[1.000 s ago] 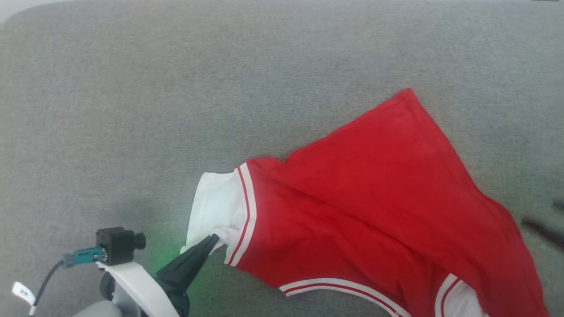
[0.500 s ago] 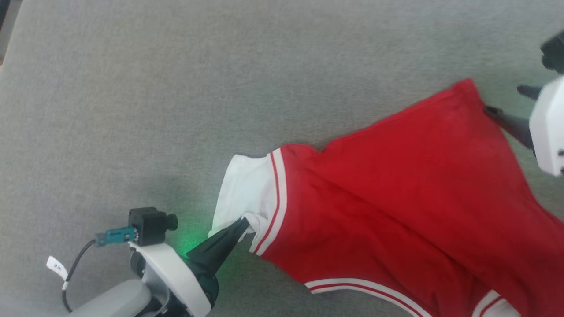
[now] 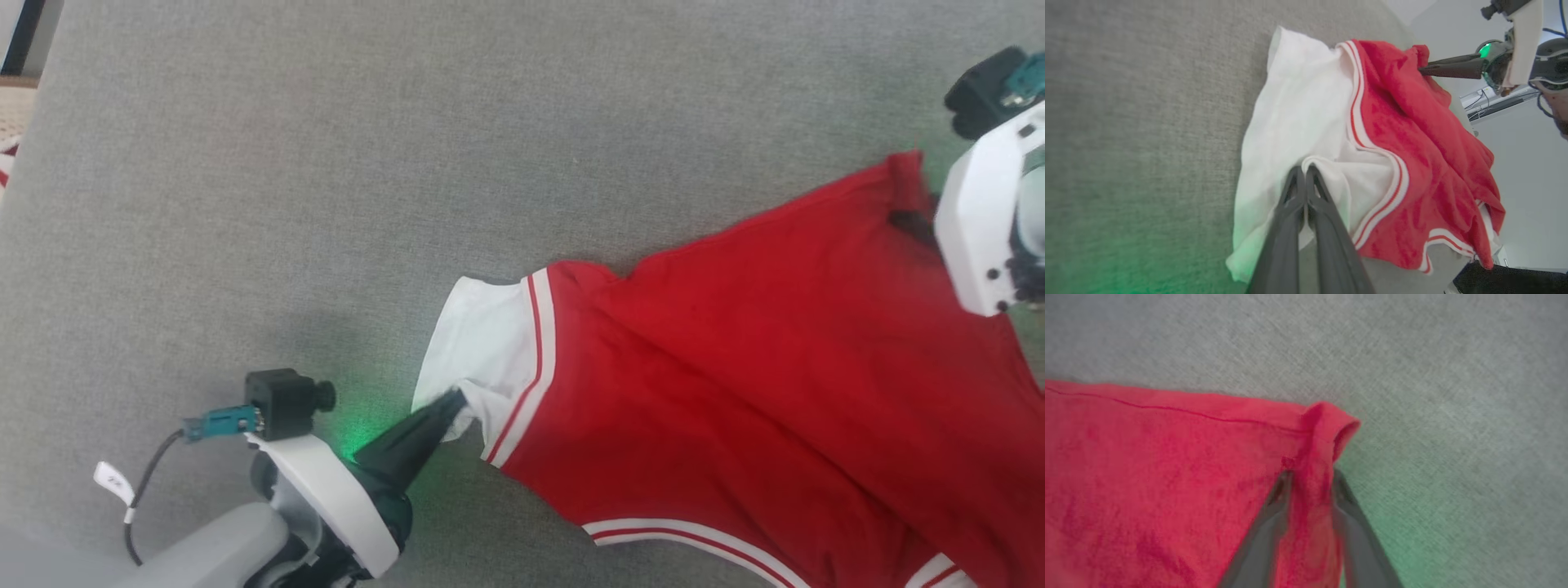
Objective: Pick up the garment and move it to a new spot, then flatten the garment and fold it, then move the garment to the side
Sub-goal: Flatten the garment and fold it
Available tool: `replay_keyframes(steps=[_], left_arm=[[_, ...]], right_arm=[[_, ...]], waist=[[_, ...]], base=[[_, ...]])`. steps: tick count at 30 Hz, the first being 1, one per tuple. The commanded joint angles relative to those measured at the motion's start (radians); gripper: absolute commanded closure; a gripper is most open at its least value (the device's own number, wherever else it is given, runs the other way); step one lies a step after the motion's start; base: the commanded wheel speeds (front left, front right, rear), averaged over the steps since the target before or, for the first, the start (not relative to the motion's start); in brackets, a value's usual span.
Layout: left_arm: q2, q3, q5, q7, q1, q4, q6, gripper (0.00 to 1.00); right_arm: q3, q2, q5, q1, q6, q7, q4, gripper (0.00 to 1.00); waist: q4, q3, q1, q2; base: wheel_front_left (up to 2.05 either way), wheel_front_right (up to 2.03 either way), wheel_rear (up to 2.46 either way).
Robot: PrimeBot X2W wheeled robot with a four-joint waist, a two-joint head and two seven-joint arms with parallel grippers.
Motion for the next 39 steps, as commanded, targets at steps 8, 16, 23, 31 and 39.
replay_keyframes(steps=[8, 16, 23, 31, 39], left_arm=[[0.027, 0.032, 0.032, -0.005, -0.064, 0.028, 0.002, 1.00], [0.035, 0.125, -0.008, 0.013, -0.344, 0.096, 0.002, 1.00], [-0.010, 0.261, -0.103, 0.060, -0.716, 0.298, 0.002, 1.00], [-0.063, 0.414, -0.162, 0.040, -1.105, 0.551, 0.003, 1.00], [-0.078, 0.475, -0.228, 0.039, -1.200, 0.550, 0.003, 1.00]], right_arm=[[-0.050, 0.037, 0.094, -0.037, 0.002, -0.142, 0.087, 1.00], [-0.244, 0.094, 0.113, -0.157, 0.002, -0.311, 0.245, 1.00], [-0.438, 0.226, 0.045, -0.401, 0.002, -0.499, 0.463, 1.00], [-0.567, 0.333, -0.077, -0.658, 0.000, -0.724, 0.637, 1.00], [-0.588, 0.385, -0.127, -0.742, 0.000, -0.824, 0.733, 1.00]], waist=[[-0.053, -0.044, 0.0000, 0.0000], [-0.139, -0.013, 0.0000, 0.0000], [-0.235, 0.068, 0.0000, 0.0000], [-0.314, 0.138, 0.0000, 0.0000], [-0.322, 0.140, 0.0000, 0.0000]], base=[[0.00, 0.00, 0.00], [0.00, 0.00, 0.00], [0.00, 0.00, 0.00], [0.00, 0.00, 0.00], [0.00, 0.00, 0.00]])
